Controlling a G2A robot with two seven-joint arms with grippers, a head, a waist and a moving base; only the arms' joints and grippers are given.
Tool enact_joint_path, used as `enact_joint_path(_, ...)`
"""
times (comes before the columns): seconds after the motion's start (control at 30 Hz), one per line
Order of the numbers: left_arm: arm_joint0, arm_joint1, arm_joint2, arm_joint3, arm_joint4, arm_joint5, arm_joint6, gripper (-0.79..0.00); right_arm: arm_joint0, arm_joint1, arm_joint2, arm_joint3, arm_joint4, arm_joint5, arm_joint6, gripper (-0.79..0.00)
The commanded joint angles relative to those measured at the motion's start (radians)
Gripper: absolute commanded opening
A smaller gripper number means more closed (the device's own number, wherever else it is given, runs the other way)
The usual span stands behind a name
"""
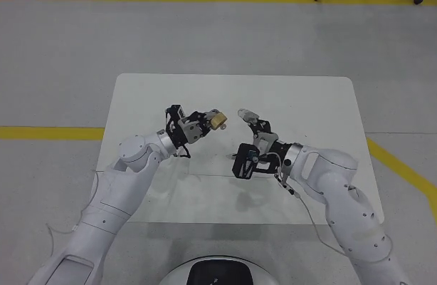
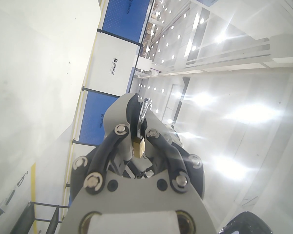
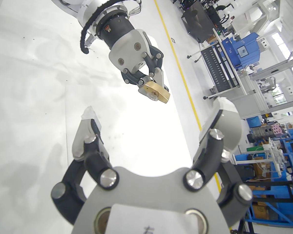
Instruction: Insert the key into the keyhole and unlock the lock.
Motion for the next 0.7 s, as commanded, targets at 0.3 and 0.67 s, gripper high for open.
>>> enact_joint_path(0.3, -0.028, -0.006, 0.014, 0.014, 0.003, 0.04, 0.0, -0.785, 0.071, -0.013, -0.085, 0.103, -0.066, 0.077, -0.004, -0.477)
enact_joint_path(0.67, -0.048, -0.007, 0.004, 0.044, -0.001, 0.057, -0.013, -0.785, 0.13, -0.025, -0.129, 0.149, -0.056, 0.096, 0.025, -0.659)
